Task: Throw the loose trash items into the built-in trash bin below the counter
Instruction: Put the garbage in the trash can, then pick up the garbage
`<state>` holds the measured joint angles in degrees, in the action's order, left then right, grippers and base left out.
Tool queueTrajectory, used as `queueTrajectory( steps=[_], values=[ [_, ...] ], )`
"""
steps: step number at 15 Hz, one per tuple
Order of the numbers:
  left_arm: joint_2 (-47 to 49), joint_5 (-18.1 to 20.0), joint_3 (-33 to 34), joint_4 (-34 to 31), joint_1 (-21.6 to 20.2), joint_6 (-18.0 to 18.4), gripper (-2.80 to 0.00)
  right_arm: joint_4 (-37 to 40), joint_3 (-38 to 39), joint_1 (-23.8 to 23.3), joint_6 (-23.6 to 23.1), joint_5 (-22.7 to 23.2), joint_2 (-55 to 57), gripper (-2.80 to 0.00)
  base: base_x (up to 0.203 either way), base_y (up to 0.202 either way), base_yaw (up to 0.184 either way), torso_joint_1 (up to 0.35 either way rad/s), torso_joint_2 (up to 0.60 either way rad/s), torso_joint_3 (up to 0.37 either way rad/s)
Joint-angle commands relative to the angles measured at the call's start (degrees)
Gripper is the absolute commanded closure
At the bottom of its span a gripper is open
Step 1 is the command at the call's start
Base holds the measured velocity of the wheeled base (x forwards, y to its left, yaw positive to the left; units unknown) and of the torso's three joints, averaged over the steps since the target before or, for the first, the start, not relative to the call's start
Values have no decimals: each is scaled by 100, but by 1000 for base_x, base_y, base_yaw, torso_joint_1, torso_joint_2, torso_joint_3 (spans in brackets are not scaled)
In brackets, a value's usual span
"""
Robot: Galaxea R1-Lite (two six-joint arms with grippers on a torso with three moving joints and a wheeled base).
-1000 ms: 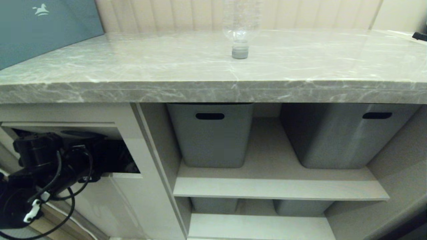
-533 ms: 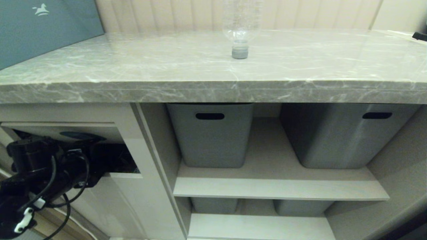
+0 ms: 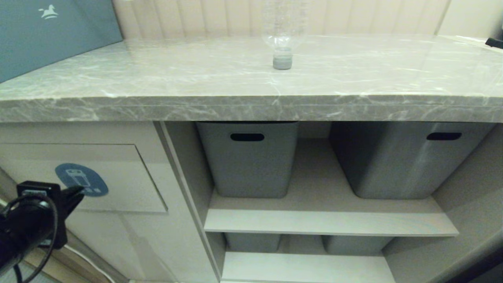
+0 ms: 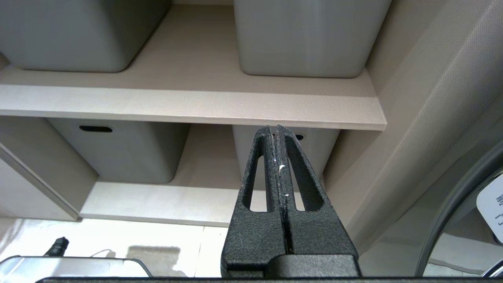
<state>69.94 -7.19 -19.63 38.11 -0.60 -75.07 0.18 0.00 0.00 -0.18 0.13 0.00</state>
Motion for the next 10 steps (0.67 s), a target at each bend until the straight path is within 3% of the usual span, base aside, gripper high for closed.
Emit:
queueTrajectory(
  steps=[1, 3, 4, 7, 10],
  values=[
    [-1237, 10, 60, -444, 60, 690, 0, -1, 0, 0, 1, 4, 0, 0, 0, 0, 0, 0, 0, 0],
    [-2092, 194, 87, -1003, 126, 2120, 0, -1, 0, 0, 1, -5, -8, 0, 0, 0, 0, 0, 0, 0],
    [-2477, 429, 64, -1260, 148, 3025, 0, -1, 0, 0, -1, -5, -2, 0, 0, 0, 0, 0, 0, 0],
    [-2877, 1682, -183, -1589, 181, 5217, 0, -1, 0, 0, -26, 4, 0, 0, 0, 0, 0, 41, -171, -121],
    [-2602, 2873, -946, -1627, 213, 6717, 0, -8, 0, 0, -26, 4, 0, 0, 0, 0, 0, 56, -253, -283]
  ],
)
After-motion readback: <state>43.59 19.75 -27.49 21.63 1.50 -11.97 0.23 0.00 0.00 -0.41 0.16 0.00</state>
